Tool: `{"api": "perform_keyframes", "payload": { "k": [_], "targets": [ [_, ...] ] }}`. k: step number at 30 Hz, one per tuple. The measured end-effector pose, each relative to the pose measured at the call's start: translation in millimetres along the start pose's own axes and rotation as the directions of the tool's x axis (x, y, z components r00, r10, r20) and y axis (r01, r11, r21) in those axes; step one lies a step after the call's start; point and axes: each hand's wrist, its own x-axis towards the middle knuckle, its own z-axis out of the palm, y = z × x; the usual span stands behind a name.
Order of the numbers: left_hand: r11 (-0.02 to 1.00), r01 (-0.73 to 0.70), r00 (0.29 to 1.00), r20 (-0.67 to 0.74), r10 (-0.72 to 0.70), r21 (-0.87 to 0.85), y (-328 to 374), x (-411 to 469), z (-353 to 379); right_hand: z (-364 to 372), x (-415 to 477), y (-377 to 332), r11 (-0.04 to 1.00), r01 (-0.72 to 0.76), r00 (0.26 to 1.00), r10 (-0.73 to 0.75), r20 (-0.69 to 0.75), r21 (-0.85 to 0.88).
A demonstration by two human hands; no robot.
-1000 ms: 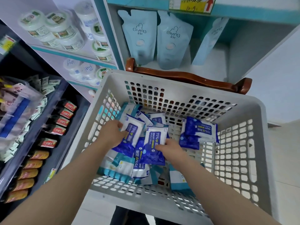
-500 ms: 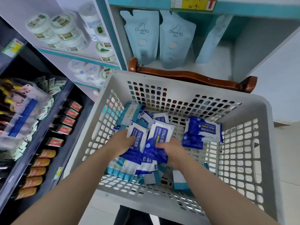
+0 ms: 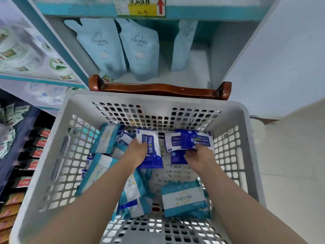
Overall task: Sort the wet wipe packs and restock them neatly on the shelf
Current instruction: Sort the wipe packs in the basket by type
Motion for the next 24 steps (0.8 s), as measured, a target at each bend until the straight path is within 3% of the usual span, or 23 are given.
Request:
{"api": "perform_keyframes", "payload": {
  "k": [5,8,10,12,14,16,20,24],
  "targets": [
    [0.991,0.054,0.998,-0.02,-0.056,-0.126,-6,13,9,1,4,-4,0.927,-0.053,0.997,0.072,0.039,-0.37],
    [0.956,0.047,0.997,0.075,-0.026,-0.29,-7,17,15,-2,-4,-14,0.765,0.041,0.988,0.064,0.139,-0.642],
    [0.915,0.073,0.987,0.159,-0.01,-0.396,-1,14,24,-2,-13,-18,0.694,0.079,0.974,0.098,0.202,-0.715],
    [0.893,0.082,0.98,0.2,0.01,-0.442,5,12,34,-6,-20,-23,0.719,0.079,0.957,0.139,0.253,-0.691],
    [0.877,0.072,0.979,0.202,0.03,-0.475,12,9,43,-11,-24,-31,0.86,0.026,0.944,0.146,0.295,-0.51],
    [0.859,0.079,0.981,0.192,0.022,-0.505,15,11,52,-16,-25,-39,0.915,0.005,0.943,0.13,0.306,-0.404],
    [0.839,0.122,0.981,0.19,-0.023,-0.53,14,17,63,-15,-20,-37,0.815,0.157,0.97,-0.021,0.243,-0.558],
    [0.946,0.012,0.993,0.118,0.028,-0.324,10,25,66,-17,-9,-39,0.831,0.191,0.981,-0.136,0.141,-0.523]
  ]
}}
